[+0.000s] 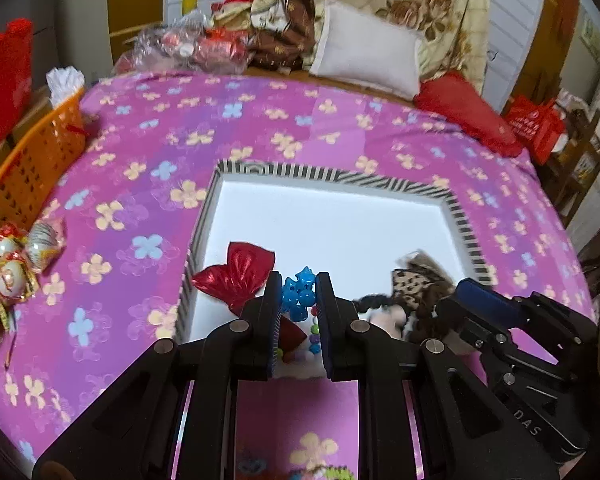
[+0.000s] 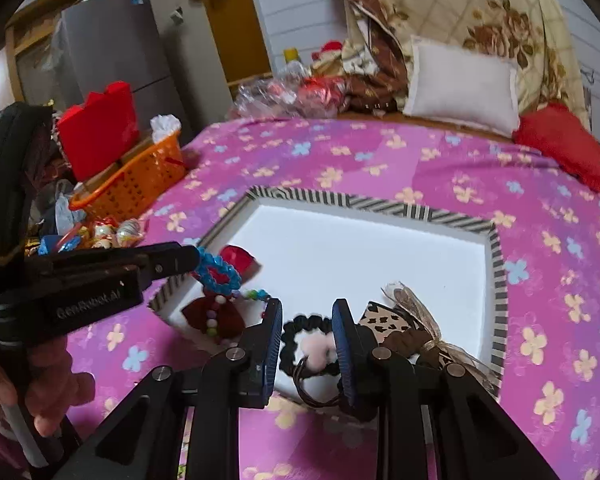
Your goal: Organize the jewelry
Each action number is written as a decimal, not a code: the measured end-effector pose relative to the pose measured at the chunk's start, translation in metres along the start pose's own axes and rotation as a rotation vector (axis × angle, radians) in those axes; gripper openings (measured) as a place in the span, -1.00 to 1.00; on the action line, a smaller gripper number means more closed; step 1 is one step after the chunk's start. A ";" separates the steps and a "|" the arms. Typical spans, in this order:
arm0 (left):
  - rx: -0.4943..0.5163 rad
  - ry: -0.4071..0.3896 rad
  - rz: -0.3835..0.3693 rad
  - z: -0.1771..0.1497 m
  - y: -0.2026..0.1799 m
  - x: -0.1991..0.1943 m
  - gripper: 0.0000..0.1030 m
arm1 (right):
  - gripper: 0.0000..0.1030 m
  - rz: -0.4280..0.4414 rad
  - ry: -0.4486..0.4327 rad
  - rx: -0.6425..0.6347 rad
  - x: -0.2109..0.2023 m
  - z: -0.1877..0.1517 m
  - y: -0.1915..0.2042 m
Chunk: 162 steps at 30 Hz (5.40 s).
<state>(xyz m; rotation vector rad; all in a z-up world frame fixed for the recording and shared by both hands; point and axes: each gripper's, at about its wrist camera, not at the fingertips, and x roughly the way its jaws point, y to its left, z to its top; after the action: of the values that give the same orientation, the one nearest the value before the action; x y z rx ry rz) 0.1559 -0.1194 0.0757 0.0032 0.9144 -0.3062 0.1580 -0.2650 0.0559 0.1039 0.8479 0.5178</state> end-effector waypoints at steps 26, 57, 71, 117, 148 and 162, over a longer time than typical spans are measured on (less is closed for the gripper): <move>0.045 0.062 0.066 -0.037 -0.007 0.031 -0.04 | -0.09 -0.027 0.023 0.087 -0.011 -0.042 -0.010; 0.007 -0.072 0.201 -0.124 0.016 -0.074 0.07 | 0.52 -0.069 0.012 0.045 -0.066 -0.093 0.045; -0.041 -0.076 0.224 -0.154 0.032 -0.092 0.07 | 0.53 -0.058 0.033 0.010 -0.073 -0.106 0.068; -0.060 -0.069 0.232 -0.176 0.039 -0.100 0.07 | 0.53 -0.058 0.057 -0.023 -0.076 -0.119 0.083; -0.082 -0.032 0.232 -0.180 0.049 -0.085 0.07 | 0.53 -0.048 0.085 -0.024 -0.064 -0.124 0.083; -0.169 0.039 0.151 -0.185 0.090 -0.083 0.07 | 0.53 -0.004 0.115 -0.054 -0.050 -0.127 0.091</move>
<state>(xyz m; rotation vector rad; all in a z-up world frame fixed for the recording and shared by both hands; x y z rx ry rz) -0.0125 0.0128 0.0156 -0.0773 0.9710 -0.0884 0.0011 -0.2241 0.0317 0.0231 0.9456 0.5467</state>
